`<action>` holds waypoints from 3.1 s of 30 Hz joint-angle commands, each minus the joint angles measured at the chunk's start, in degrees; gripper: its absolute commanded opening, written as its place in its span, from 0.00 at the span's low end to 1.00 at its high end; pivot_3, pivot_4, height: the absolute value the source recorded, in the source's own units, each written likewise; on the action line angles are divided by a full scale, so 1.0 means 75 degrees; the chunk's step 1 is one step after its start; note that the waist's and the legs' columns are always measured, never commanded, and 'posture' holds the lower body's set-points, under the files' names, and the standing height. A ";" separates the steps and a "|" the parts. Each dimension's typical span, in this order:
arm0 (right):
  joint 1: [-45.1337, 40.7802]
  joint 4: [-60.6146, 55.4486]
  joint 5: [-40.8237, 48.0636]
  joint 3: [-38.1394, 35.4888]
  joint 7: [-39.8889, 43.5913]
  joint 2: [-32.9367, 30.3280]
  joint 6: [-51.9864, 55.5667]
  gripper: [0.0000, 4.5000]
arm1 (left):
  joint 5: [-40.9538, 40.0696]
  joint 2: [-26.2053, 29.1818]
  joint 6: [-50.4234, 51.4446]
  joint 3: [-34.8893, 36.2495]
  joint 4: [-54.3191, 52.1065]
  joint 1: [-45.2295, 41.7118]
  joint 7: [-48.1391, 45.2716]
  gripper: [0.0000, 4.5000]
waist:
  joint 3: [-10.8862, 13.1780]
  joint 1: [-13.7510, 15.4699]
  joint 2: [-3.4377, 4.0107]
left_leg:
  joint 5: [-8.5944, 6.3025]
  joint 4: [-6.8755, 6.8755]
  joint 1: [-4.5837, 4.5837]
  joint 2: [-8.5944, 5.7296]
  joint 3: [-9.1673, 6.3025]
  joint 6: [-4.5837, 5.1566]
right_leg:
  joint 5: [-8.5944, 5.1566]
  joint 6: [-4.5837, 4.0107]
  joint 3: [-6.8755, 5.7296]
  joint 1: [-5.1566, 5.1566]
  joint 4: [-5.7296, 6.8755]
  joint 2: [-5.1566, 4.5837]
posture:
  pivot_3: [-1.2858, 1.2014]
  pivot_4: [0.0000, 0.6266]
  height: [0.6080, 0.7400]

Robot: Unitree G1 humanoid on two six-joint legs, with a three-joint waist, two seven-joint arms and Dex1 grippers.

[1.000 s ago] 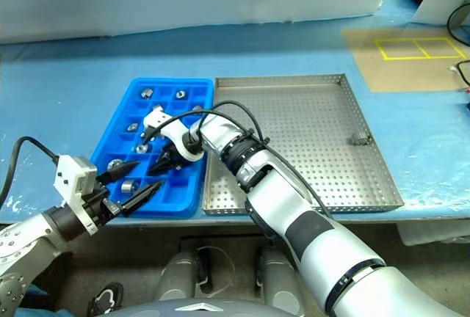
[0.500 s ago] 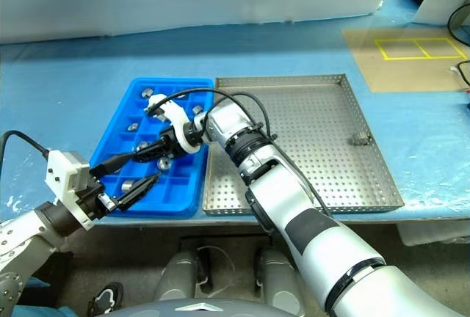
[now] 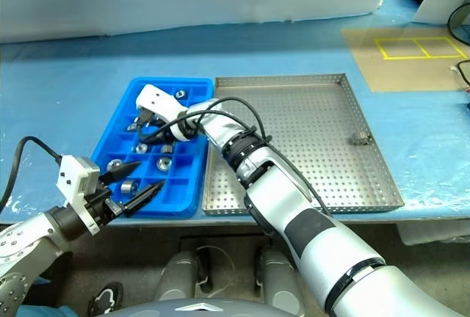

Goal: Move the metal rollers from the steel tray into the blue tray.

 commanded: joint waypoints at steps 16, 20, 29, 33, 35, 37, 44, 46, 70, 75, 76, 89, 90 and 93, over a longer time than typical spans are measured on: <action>-0.0031 0.0747 -0.0935 0.0393 0.0339 0.1040 -0.1349 0.57 | -0.0054 0.0006 -0.0018 0.0036 -0.0252 0.0021 0.0018 0.96 | -0.0342 0.0012 -0.0078 | -0.0020 0.0041 0.0002 0.0016 -0.0001 0.0002 | 0.0014 -0.0058 -0.0011 0.0026 0.0009 0.0007 | 0.46 0.00 1.00; -0.0021 0.0813 -0.1074 0.0432 0.0489 0.0919 -0.1457 0.57 | -0.0049 0.0001 -0.0026 0.0029 -0.0257 0.0036 0.0018 0.96 | -0.0409 0.0017 -0.0099 | -0.0022 0.0073 0.0041 0.0026 -0.0003 0.0002 | 0.0001 -0.0033 -0.0012 0.0070 0.0024 0.0008 | 0.46 0.00 1.00; -0.0512 0.1047 -0.0290 -0.0734 0.0089 0.1289 0.0164 0.57 | -0.0092 0.0006 -0.0037 0.0054 -0.0231 -0.0018 -0.0002 0.96 | -0.0483 0.0021 -0.0116 | -0.0028 0.0133 0.0082 0.0043 -0.0007 0.0009 | -0.0015 -0.0001 -0.0012 0.0122 0.0038 0.0015 | 0.46 0.00 1.00; -0.1477 0.1325 0.1431 -0.3043 -0.2061 0.1334 0.1396 0.57 | -0.0172 -0.0219 -0.0137 0.0204 -0.0171 -0.0290 0.0305 0.96 | -0.0496 0.0052 -0.0114 | -0.0036 0.0146 0.0083 0.0042 -0.0008 0.0021 | -0.0014 0.0000 -0.0013 0.0129 0.0039 0.0015 | 0.46 0.00 1.00; -0.1761 0.1252 0.1540 -0.3633 -0.3821 0.1060 0.0653 0.57 | -0.0127 -0.0476 -0.0182 0.0271 -0.0057 -0.0603 0.0715 0.96 | -0.0495 0.0053 -0.0113 | -0.0035 0.0148 0.0073 0.0041 -0.0008 0.0020 | -0.0013 0.0001 -0.0013 0.0114 0.0046 0.0014 | 0.46 0.00 1.00; -0.1774 0.0913 0.0910 -0.3278 -0.4470 0.0724 -0.0278 0.57 | 0.0051 -0.0722 -0.0213 0.0236 0.0016 -0.0910 0.1117 0.96 | -0.0509 0.0038 -0.0114 | -0.0035 0.0149 0.0072 0.0041 -0.0007 0.0015 | -0.0013 0.0002 -0.0013 0.0098 0.0063 0.0014 | 0.46 0.00 1.00; -0.0284 -0.1891 0.0738 -0.2854 -0.3596 -0.0699 0.0425 0.57 | 0.0492 -0.1664 -0.0187 -0.0216 0.0157 -0.2399 0.2554 0.96 | -0.0645 0.0062 -0.0127 | -0.0067 0.0144 0.0059 0.0051 -0.0010 -0.0020 | -0.0017 0.0009 -0.0013 0.0097 0.0048 0.0029 | 0.45 0.00 1.00; 0.0609 -0.3275 0.0791 -0.2868 -0.3438 -0.1245 0.1201 0.57 | 0.0677 -0.1873 -0.0200 -0.0485 0.0273 -0.2746 0.2741 0.96 | -0.0651 0.0147 -0.0135 | -0.0067 0.0154 0.0045 0.0048 -0.0013 -0.0019 | -0.0008 0.0023 -0.0013 0.0107 0.0031 0.0028 | 0.44 0.00 1.00; 0.3864 -0.3469 0.0141 -0.4014 -0.5750 -0.2887 0.0185 0.57 | 0.2012 -0.2917 -0.0928 -0.1572 0.3170 -0.5062 0.2538 0.96 | -0.0803 -0.0445 -0.0020 | -0.0113 0.0310 -0.0035 0.0006 -0.0017 0.0060 | 0.0051 0.0149 -0.0008 0.0116 -0.0008 -0.0015 | 0.38 0.00 1.00; 0.4190 -0.5002 0.0881 -0.3720 -0.4718 -0.2305 0.0636 0.57 | 0.1908 -0.2873 -0.0920 -0.1329 0.3219 -0.4897 0.2411 0.96 | -0.0814 -0.0446 -0.0011 | -0.0140 0.0305 -0.0049 0.0028 -0.0018 0.0104 | 0.0046 0.0138 -0.0009 0.0100 -0.0009 0.0000 | 0.39 0.00 1.00; 0.4324 -0.5486 0.1067 -0.3606 -0.4498 -0.2178 0.0824 0.57 | 0.1862 -0.2880 -0.0903 -0.1318 0.3127 -0.4787 0.2367 0.96 | -0.0814 -0.0434 -0.0010 | -0.0141 0.0303 -0.0059 0.0027 -0.0018 0.0106 | 0.0047 0.0133 -0.0009 0.0093 -0.0009 0.0000 | 0.39 0.00 1.00; 0.4448 -0.5503 0.0525 -0.3496 -0.5084 -0.2420 0.0596 0.57 | 0.1747 -0.2990 -0.0980 -0.1058 0.2855 -0.4610 0.2457 0.96 | -0.0821 -0.0233 -0.0014 | -0.0151 0.0304 -0.0007 0.0009 -0.0018 0.0119 | 0.0062 0.0171 -0.0011 0.0171 -0.0082 -0.0017 | 0.39 0.00 1.00; 0.4428 -0.5449 0.0540 -0.3501 -0.5108 -0.2403 0.0593 0.57 | 0.1765 -0.2986 -0.0990 -0.1059 0.2849 -0.4614 0.2467 0.96 | -0.0823 -0.0235 -0.0014 | -0.0150 0.0304 -0.0009 0.0010 -0.0018 0.0118 | 0.0065 0.0175 -0.0011 0.0171 -0.0086 -0.0017 | 0.39 0.00 1.00; 0.4417 -0.5419 0.0589 -0.3466 -0.5101 -0.2346 0.0587 0.57 | 0.1768 -0.2976 -0.0985 -0.1055 0.2808 -0.4614 0.2475 0.96 | -0.0825 -0.0256 -0.0014 | -0.0151 0.0304 -0.0014 0.0009 -0.0018 0.0120 | 0.0069 0.0177 -0.0010 0.0169 -0.0090 -0.0016 | 0.39 0.00 1.00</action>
